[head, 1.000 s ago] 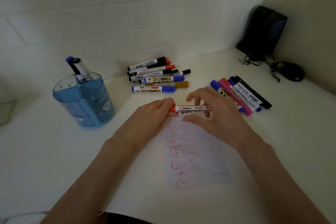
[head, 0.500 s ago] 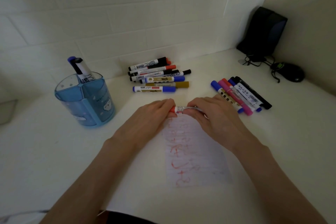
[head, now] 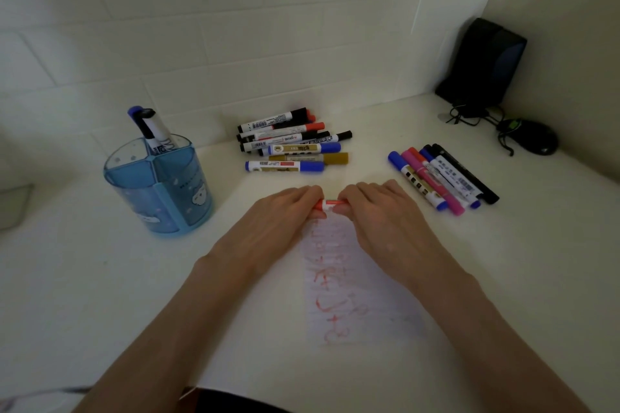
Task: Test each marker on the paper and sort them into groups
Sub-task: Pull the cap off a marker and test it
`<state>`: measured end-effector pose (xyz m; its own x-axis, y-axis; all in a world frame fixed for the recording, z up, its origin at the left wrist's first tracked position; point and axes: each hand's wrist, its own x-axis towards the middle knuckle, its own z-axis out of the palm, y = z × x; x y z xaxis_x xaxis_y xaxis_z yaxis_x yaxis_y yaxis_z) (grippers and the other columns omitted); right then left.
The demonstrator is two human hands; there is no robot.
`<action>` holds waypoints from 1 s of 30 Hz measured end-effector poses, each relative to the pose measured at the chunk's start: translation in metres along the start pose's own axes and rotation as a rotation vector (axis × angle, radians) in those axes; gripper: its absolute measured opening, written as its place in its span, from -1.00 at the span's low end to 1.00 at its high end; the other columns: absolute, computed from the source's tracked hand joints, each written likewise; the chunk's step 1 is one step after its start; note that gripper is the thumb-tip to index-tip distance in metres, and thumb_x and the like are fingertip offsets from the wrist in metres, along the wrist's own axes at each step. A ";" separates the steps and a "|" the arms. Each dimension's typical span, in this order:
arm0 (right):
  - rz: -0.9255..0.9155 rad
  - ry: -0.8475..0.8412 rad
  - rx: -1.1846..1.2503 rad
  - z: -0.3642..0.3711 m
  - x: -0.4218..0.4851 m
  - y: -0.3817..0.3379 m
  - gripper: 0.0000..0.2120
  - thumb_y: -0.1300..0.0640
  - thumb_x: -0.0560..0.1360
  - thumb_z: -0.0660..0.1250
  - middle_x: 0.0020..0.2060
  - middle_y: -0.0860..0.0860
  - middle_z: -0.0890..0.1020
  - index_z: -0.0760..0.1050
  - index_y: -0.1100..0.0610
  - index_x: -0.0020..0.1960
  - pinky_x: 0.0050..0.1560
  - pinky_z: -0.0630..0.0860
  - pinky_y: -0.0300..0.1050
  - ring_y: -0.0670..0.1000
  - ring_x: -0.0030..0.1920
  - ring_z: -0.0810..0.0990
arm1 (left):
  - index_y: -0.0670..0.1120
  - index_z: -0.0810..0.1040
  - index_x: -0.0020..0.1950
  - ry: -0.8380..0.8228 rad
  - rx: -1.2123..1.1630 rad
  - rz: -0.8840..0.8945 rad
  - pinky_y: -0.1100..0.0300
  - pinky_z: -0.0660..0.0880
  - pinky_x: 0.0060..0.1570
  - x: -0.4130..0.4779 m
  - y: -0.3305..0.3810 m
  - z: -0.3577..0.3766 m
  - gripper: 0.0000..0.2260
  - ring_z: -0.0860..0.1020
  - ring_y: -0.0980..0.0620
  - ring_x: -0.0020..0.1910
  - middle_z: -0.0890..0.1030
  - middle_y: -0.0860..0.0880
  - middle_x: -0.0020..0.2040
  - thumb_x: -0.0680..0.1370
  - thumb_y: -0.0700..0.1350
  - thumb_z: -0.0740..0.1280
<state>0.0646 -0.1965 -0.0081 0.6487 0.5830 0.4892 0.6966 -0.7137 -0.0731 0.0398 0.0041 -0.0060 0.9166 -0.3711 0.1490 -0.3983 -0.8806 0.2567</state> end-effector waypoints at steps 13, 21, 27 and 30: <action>0.008 -0.100 0.079 -0.006 0.005 0.019 -0.82 0.13 0.65 0.32 0.02 0.01 0.70 0.61 0.07 0.23 0.13 0.34 0.05 0.07 0.02 0.63 | -0.03 0.36 0.40 0.048 0.087 0.002 0.14 0.38 0.17 0.007 0.004 0.008 -0.63 0.52 -0.06 0.20 0.55 -0.09 0.30 0.67 0.13 0.18; 0.035 -0.125 -0.001 -0.003 0.009 0.016 -0.84 0.11 0.66 0.31 0.05 -0.01 0.67 0.58 0.05 0.22 0.22 0.26 0.02 0.06 0.08 0.58 | -0.02 0.35 0.31 0.050 0.050 0.008 0.26 0.28 0.04 0.010 0.005 0.009 -0.72 0.38 0.11 -0.02 0.52 -0.04 0.18 0.70 0.10 0.10; 0.007 -0.187 -0.028 0.002 0.010 0.014 -0.81 0.11 0.69 0.22 0.11 0.00 0.58 0.47 0.08 0.28 0.18 0.34 -0.02 0.05 0.09 0.51 | -0.07 0.30 0.30 0.004 0.211 0.029 0.17 0.41 -0.08 0.027 0.012 0.007 -0.75 0.47 0.04 -0.10 0.52 -0.07 0.16 0.70 0.04 0.14; 0.030 -0.240 -0.033 -0.003 0.004 0.018 -0.72 -0.02 0.58 0.26 0.05 -0.03 0.55 0.42 0.04 0.25 0.11 0.41 -0.02 0.02 0.02 0.49 | 0.02 0.27 0.07 -0.012 0.222 -0.005 0.16 0.31 -0.27 0.025 0.010 0.001 -0.84 0.37 0.10 -0.33 0.51 0.01 -0.09 0.69 0.10 0.11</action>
<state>0.0789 -0.2082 -0.0048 0.7257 0.6341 0.2669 0.6681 -0.7421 -0.0537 0.0583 -0.0145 -0.0005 0.9196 -0.3686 0.1360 -0.3769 -0.9254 0.0404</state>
